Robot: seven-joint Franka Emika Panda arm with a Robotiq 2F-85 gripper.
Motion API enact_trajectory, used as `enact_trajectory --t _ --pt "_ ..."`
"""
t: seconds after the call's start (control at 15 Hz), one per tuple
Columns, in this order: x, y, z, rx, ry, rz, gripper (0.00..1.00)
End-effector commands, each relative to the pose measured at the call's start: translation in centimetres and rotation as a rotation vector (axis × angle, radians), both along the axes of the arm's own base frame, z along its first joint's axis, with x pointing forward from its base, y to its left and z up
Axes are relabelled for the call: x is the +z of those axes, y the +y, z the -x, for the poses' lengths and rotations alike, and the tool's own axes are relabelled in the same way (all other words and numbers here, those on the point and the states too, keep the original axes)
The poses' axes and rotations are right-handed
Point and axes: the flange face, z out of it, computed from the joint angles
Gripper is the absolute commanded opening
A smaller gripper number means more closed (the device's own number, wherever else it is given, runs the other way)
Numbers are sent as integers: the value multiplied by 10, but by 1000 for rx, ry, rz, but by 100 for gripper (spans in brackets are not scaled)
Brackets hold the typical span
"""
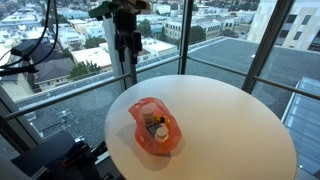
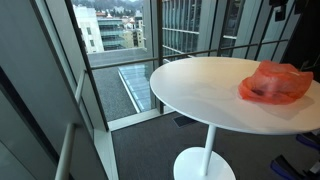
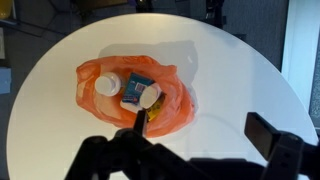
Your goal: Remove the paper roll from the plastic bag
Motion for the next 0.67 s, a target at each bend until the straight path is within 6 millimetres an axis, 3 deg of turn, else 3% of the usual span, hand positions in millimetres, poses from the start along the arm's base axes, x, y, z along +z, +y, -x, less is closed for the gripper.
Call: enact_trajectory --t 0.0,0.27,0.6 --pt "-1 -16 3 -29 -26 0 100" --pt "-13 -32 4 -60 -59 -17 100" --pt "-53 -52 10 -99 -77 -36 100"
